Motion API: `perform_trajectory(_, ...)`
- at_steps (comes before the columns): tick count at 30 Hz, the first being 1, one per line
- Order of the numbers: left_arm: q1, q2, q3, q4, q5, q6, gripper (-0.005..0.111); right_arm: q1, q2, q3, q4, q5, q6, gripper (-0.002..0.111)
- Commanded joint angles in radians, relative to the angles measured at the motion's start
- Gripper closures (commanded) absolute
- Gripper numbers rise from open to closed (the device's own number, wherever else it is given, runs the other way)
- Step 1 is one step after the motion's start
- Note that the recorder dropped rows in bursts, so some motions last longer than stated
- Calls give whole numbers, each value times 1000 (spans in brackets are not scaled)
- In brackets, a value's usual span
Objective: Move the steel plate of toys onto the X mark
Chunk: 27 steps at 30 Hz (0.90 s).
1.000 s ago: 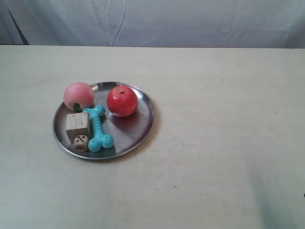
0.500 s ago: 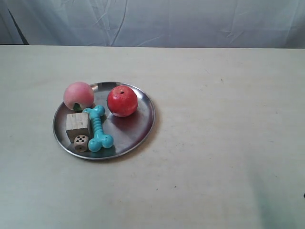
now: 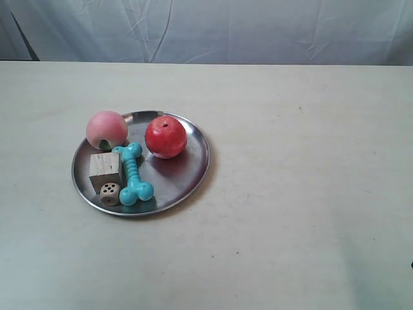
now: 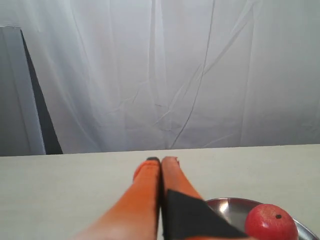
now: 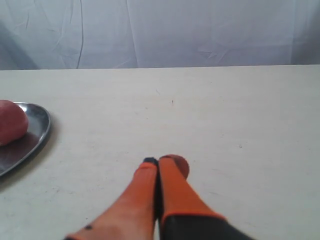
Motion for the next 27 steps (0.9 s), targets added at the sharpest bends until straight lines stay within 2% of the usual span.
perform_trajectory(1,16,-181,108,-17,-17,3,107,-4,-7,1,1,-7,-4,108)
perform_trajectory(5,95,-333,135,-17,58,3,107,-4,-7,1,1,-7,-4,108)
perform_trajectory(9,153,-432,141,-17,58,3,107,-4,-7,1,1,-5,-4,108)
perform_trajectory(27,143,-432,161,-17,81,3,107,-4,-7,1,1,-7,-4,108)
